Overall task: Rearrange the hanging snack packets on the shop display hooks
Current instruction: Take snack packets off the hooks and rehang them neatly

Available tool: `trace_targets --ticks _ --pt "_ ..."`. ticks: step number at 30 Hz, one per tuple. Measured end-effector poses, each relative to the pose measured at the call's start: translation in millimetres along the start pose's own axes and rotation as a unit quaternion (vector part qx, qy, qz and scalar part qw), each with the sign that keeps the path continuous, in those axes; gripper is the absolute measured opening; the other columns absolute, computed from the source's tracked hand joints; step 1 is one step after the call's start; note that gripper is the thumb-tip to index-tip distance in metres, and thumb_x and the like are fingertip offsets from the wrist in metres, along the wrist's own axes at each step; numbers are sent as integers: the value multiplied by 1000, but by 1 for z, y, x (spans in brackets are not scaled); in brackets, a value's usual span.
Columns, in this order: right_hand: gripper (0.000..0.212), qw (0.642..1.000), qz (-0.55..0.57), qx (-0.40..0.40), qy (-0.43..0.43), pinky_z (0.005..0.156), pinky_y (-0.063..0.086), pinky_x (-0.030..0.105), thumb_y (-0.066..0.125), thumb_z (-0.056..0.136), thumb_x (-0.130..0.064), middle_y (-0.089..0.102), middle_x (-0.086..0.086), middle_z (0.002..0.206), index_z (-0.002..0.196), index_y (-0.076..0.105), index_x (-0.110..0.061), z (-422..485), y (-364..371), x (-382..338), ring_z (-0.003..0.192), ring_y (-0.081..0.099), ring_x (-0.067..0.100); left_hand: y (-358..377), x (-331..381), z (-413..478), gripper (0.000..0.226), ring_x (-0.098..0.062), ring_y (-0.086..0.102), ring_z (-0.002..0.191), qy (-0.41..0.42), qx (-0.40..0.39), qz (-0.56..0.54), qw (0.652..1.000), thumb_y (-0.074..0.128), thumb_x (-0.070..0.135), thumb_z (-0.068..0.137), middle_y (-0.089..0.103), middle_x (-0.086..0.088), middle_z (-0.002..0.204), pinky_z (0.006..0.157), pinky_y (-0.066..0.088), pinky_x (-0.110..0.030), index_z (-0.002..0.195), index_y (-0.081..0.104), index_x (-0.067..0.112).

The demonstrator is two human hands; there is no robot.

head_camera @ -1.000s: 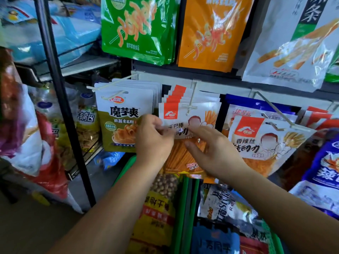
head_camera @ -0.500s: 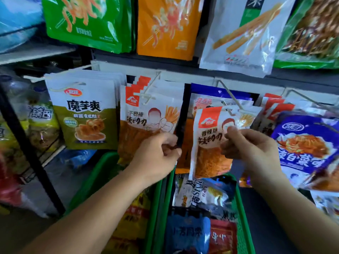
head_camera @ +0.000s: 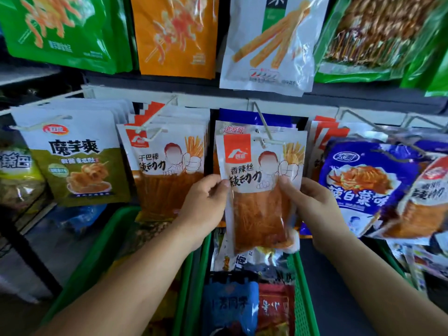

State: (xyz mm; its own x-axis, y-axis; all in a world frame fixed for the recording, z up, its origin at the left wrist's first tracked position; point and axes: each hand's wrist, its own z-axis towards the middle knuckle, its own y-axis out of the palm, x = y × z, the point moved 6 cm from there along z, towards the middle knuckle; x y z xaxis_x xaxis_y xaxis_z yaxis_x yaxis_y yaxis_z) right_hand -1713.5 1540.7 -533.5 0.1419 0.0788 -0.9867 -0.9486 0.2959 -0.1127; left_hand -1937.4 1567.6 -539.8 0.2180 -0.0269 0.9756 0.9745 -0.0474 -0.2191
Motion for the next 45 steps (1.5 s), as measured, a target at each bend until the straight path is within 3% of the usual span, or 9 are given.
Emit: trace_targets --ticks 2,6,10,16,24,29,38,42,45 --pt "34 999 33 -30 23 54 57 26 72 96 -38 81 16 92 101 78 -5 -2 3 -2 71 78 22 0 1 -2 33 -21 62 118 -13 2 -17 1000 53 37 105 60 13 117 107 52 -49 136 60 27" --pt "25 996 59 -71 18 56 58 24 69 98 -31 80 1 74 97 75 -7 -7 10 -6 64 76 13 -3 4 -8 21 -15 58 81 -6 15 -27 999 56 35 104 62 7 87 93 57 -53 85 64 38" --pt "25 995 56 -77 1 52 55 25 72 95 -32 73 -3 62 86 71 -9 -9 13 -7 54 71 10 -8 7 -14 20 -7 61 80 1 2 -36 999 57 38 103 67 10 86 91 58 -50 91 70 28" --pt "15 988 113 -109 1 79 64 42 73 90 -25 82 12 106 100 79 -15 -13 18 -17 99 79 30 -7 22 -22 8 14 70 90 47 -62 -94 993 69 30 96 78 27 96 71 51 -4 103 73 31" --pt "17 986 97 -136 6 98 55 67 63 101 -15 81 19 107 106 76 -5 -34 14 -34 102 77 42 -9 32 -34 27 -1 76 95 61 -59 -98 992 73 4 92 82 11 101 75 56 -11 111 74 23" --pt "64 990 73 -125 1 102 53 66 49 107 -45 79 17 75 59 78 -15 -42 12 -42 94 76 48 -10 31 -41 16 -2 75 91 31 -43 -104 993 77 14 90 82 10 96 83 51 -22 102 77 25" --pt "61 986 89 -141 -1 90 59 47 62 95 -45 77 33 99 100 72 15 -42 1 -43 94 75 48 -9 39 -44 7 -23 74 96 59 -91 -41 993 78 12 86 79 -7 93 88 57 -37 93 77 15" --pt "56 992 49 -115 -18 92 57 64 67 95 -42 73 41 98 101 71 13 -42 -14 -42 94 69 62 0 30 -53 11 2 74 86 35 -121 -18 992 79 18 88 81 15 92 76 49 -21 93 79 28" --pt "46 992 47 -114 -6 84 62 52 66 95 -35 79 29 96 96 73 10 -46 -15 -37 96 73 54 3 22 -50 7 13 69 82 32 -87 -14 996 72 32 94 77 27 91 68 42 -10 100 76 33"
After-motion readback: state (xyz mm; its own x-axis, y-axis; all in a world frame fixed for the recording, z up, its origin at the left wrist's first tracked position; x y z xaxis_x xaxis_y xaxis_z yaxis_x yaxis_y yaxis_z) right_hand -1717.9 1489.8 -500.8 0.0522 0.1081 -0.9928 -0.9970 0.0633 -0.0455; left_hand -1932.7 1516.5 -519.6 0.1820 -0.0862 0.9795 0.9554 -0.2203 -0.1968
